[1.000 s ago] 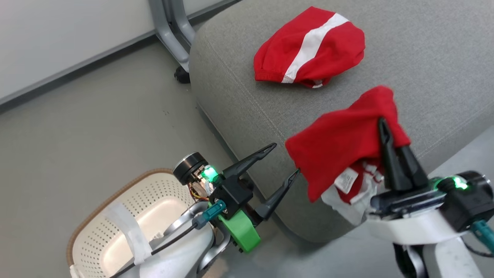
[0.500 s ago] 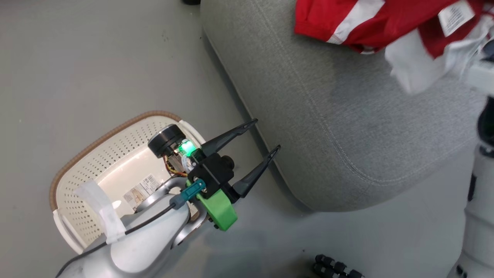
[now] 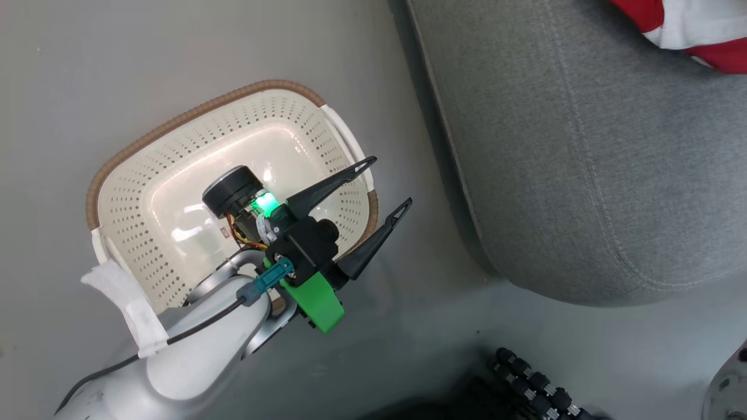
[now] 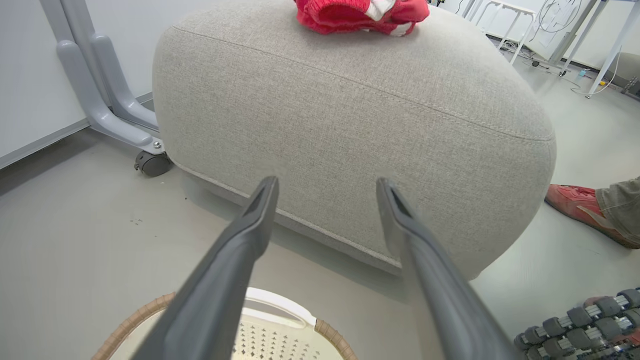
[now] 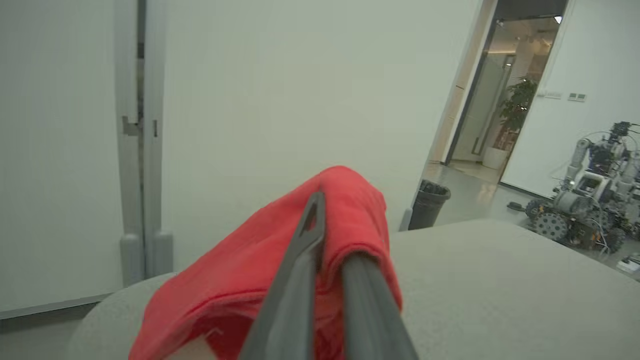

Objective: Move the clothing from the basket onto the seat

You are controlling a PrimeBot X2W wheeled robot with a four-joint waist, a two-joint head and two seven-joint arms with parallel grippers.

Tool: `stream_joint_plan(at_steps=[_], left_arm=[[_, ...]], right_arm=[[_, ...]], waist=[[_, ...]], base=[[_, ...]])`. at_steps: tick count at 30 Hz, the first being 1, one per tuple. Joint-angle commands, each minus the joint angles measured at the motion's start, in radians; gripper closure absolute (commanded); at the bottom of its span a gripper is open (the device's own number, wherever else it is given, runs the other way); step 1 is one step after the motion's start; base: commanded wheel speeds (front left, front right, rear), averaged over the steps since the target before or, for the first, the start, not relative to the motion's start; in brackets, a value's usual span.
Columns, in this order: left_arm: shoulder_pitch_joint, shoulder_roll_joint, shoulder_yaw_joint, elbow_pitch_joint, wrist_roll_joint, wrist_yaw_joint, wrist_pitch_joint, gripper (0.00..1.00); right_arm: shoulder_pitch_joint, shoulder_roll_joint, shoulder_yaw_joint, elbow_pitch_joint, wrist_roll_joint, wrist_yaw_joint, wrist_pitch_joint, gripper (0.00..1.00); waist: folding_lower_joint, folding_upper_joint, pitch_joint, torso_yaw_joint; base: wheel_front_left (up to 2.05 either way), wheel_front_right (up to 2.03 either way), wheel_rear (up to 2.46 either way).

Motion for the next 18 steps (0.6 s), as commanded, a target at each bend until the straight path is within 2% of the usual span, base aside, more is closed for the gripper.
stream_joint_plan(at_steps=[1, 7, 8, 9, 10, 14, 18], left_arm=[[-0.023, 0.014, 0.007, -0.001, 0.012, 0.005, -0.003, 0.0], [-0.009, 0.029, 0.002, 0.009, 0.004, 0.004, -0.005, 0.0], [-0.002, 0.028, 0.003, 0.013, -0.001, 0.005, -0.006, 0.0], [0.004, 0.026, 0.005, 0.017, -0.007, 0.008, -0.007, 0.0], [0.013, 0.021, 0.009, 0.023, -0.013, 0.009, -0.008, 0.0], [0.047, -0.01, 0.037, 0.04, -0.052, 0.026, -0.012, 0.0], [0.12, -0.05, 0.132, 0.041, -0.108, 0.058, -0.011, 0.0]], right_arm=[[0.014, 0.014, -0.02, 0.037, -0.018, -0.002, -0.003, 1.0], [0.033, 0.066, -0.105, 0.162, -0.084, -0.002, -0.003, 1.0], [0.038, 0.074, -0.114, 0.169, -0.088, -0.002, -0.003, 0.85], [0.044, 0.077, -0.116, 0.171, -0.094, -0.002, -0.003, 0.23], [0.051, 0.078, -0.12, 0.15, -0.107, -0.002, -0.003, 0.0], [0.131, 0.101, -0.125, 0.12, -0.136, -0.002, -0.003, 0.0], [0.249, 0.121, -0.091, 0.087, -0.129, -0.002, -0.003, 0.0]], waist=[[-0.0002, -0.0001, 0.062, 0.054], [-0.0002, -0.0001, 0.054, 0.051], [-0.0002, -0.0001, 0.045, 0.051], [-0.0002, -0.0001, 0.036, 0.051], [-0.0002, -0.0001, 0.023, 0.051], [-0.0002, -0.0001, -0.055, 0.065], [-0.0002, -0.0001, -0.16, 0.086]], base=[[0.0, 0.0, 0.0], [0.0, 0.0, 0.0], [0.0, 0.0, 0.0], [0.0, 0.0, 0.0], [0.0, 0.0, 0.0], [0.0, 0.0, 0.0], [0.0, 0.0, 0.0]])
